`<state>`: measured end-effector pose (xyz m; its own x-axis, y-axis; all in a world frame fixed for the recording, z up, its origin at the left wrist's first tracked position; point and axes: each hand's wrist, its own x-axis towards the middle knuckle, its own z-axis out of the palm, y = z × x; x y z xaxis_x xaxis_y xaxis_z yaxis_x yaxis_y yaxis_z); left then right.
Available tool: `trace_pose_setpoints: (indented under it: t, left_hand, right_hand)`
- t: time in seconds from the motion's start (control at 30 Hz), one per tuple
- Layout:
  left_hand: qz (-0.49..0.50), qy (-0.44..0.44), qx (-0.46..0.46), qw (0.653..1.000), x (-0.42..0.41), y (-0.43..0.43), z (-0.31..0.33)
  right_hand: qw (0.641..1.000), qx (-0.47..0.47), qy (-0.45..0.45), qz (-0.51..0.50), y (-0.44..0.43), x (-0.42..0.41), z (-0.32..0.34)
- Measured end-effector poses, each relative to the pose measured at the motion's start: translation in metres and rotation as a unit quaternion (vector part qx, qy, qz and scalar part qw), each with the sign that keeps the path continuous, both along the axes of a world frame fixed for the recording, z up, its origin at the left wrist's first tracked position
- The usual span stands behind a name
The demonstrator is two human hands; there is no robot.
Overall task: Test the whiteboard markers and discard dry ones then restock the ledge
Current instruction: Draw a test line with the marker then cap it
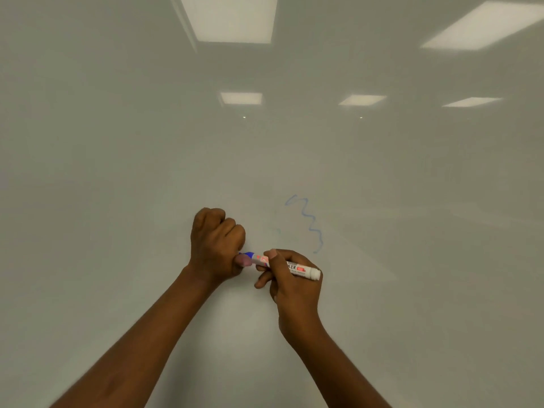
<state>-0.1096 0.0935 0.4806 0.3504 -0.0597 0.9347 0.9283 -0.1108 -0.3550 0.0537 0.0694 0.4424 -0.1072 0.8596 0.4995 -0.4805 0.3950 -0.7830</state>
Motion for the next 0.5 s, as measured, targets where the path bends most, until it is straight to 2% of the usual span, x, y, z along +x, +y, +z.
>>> trace_pose_setpoints:
  t: [0.07, 0.13, 0.23, 0.27, 0.33, 0.37, 0.47, 0.5]
  left_hand:
    - [-0.082, -0.025, -0.020, 0.996, 0.011, -0.009, -0.008]
    - [-0.132, -0.014, -0.039, 0.990, 0.024, -0.017, -0.021]
    - [-0.160, -0.003, -0.090, 0.983, 0.041, -0.030, -0.035]
    - [-0.174, -0.020, -0.110, 0.978, 0.044, -0.033, -0.036]
    - [-0.214, -0.128, -0.195, 0.949, 0.052, -0.044, -0.035]
    - [-0.213, -0.152, -0.218, 0.940, 0.056, -0.048, -0.035]
    - [-0.179, -0.015, -0.178, 0.967, 0.064, -0.052, -0.050]
    - [-0.183, -0.006, -0.180, 0.966, 0.068, -0.054, -0.053]
  right_hand:
    - [0.999, 0.034, -0.017, 0.004, -0.007, 0.011, -0.004]
    - [0.997, 0.061, -0.037, 0.002, -0.015, 0.024, -0.008]
    - [0.994, 0.092, -0.058, -0.002, -0.024, 0.039, -0.013]
    - [0.994, 0.094, -0.063, -0.010, -0.026, 0.043, -0.015]
    - [0.992, 0.098, -0.077, -0.024, -0.028, 0.049, -0.019]
    - [0.991, 0.102, -0.088, -0.027, -0.029, 0.052, -0.021]
    - [0.988, 0.112, -0.106, -0.029, -0.035, 0.058, -0.027]
    - [0.987, 0.112, -0.107, -0.034, -0.037, 0.060, -0.028]
